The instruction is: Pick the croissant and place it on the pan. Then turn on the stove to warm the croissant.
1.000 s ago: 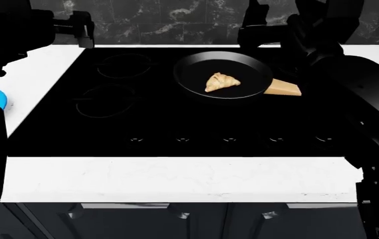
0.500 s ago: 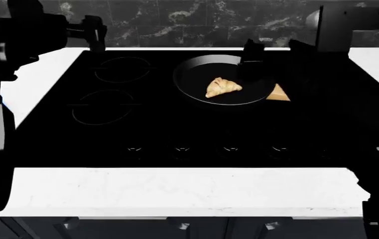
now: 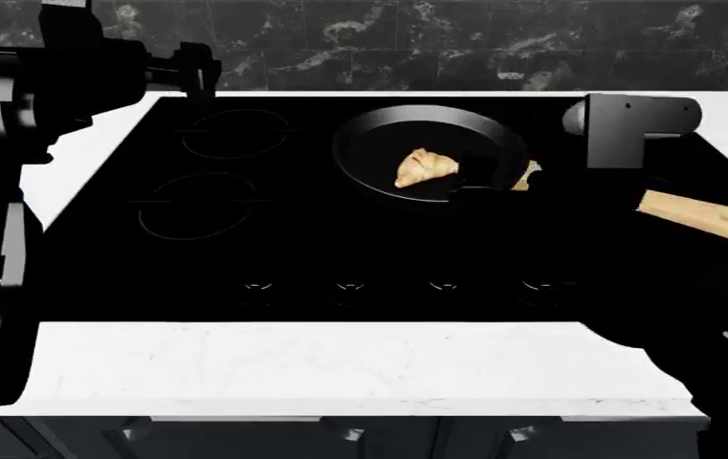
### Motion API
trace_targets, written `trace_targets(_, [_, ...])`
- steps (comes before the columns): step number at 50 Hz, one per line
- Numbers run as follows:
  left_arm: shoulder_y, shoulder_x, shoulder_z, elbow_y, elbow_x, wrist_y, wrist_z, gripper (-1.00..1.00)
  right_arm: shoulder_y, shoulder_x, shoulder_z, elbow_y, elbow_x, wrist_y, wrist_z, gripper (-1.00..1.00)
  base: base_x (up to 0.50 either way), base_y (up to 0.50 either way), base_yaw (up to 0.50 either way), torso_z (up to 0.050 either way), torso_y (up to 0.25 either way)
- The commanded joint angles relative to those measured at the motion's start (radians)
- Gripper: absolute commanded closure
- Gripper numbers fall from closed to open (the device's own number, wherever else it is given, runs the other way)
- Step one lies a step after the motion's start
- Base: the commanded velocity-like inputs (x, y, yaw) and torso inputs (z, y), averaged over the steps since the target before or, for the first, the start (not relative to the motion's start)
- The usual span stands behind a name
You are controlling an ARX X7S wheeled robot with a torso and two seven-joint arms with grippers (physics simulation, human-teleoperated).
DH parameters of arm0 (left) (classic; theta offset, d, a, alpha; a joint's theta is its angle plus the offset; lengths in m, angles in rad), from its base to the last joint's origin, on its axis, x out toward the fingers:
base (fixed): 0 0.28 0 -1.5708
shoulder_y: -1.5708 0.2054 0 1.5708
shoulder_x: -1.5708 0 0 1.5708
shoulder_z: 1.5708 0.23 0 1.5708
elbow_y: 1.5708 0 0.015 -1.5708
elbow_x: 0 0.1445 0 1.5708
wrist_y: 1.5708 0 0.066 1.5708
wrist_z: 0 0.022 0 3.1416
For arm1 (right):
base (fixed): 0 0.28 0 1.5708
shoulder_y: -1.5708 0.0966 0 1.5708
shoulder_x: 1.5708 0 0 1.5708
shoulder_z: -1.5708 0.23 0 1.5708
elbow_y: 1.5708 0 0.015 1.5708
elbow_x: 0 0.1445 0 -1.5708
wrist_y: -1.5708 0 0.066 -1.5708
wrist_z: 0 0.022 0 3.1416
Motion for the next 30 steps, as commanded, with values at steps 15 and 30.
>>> trace_targets(15, [0.024,-0.005,-0.004,0.062,-0.016,-0.03,0.006,-1.0,-0.063,-0.067,-0.022,0.102,0.142,0.086,0.044,-1.0,0.0,0.0,0.0,0.0,0.0])
trace_targets(30, [0.023,-0.003,-0.001,0.053,-0.019,-0.026,0.012,-1.0,-0.069,-0.073,-0.023,0.093,0.237,0.157,0.15,-1.0,0.0,0.0,0.0,0.0,0.0])
